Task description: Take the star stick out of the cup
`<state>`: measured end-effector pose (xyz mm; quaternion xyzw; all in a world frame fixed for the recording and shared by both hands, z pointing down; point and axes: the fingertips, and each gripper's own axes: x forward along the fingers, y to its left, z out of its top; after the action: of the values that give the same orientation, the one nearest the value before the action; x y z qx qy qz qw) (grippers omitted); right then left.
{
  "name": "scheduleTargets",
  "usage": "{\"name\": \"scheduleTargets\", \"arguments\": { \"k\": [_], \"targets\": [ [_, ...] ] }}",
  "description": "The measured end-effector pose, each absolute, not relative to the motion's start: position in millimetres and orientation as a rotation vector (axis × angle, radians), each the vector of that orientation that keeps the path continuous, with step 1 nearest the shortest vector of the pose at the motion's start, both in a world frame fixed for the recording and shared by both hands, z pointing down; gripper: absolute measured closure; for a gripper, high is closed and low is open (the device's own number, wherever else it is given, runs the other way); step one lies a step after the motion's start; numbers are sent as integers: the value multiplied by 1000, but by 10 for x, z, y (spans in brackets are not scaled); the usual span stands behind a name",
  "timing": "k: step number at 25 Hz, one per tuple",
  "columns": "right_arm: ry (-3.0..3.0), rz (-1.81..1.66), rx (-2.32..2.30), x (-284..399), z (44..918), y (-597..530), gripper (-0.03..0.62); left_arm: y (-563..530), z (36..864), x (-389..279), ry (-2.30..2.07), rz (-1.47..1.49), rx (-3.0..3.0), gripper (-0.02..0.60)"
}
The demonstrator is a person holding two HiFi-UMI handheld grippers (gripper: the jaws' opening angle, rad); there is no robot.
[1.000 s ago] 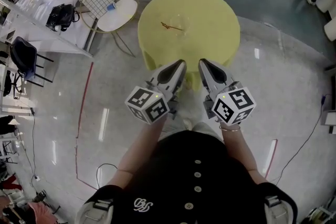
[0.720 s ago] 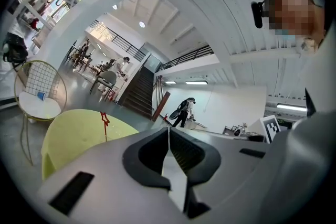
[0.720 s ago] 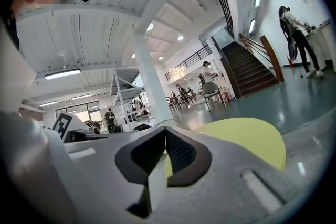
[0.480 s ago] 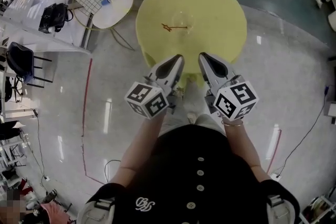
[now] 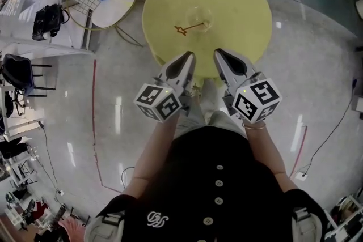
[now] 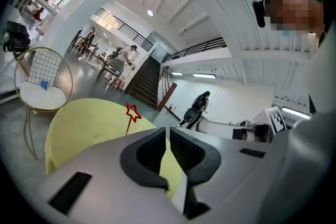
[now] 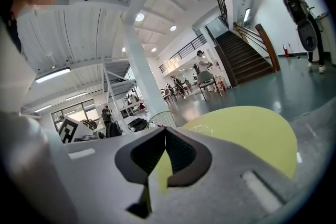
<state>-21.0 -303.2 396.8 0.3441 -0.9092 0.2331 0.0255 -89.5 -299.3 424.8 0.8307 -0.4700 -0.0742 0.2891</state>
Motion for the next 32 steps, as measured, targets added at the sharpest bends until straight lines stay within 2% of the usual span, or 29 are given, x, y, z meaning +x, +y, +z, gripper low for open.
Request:
{"name": "scheduleTargets", "arguments": {
  "k": [24, 27, 32],
  "targets": [
    [-2692, 839, 1105, -278, 4295, -3487, 589, -3593, 4721, -1076, -1263, -59, 2191, 558],
    [-2684, 851, 1102, -284, 4333, -3504, 589, -3629, 4773, -1075, -1270, -47, 2181, 495],
    [-2671, 870, 1105, -281, 4398, -3528, 589, -3711, 4870, -1124, -1304, -21, 2167, 474]
  ]
}}
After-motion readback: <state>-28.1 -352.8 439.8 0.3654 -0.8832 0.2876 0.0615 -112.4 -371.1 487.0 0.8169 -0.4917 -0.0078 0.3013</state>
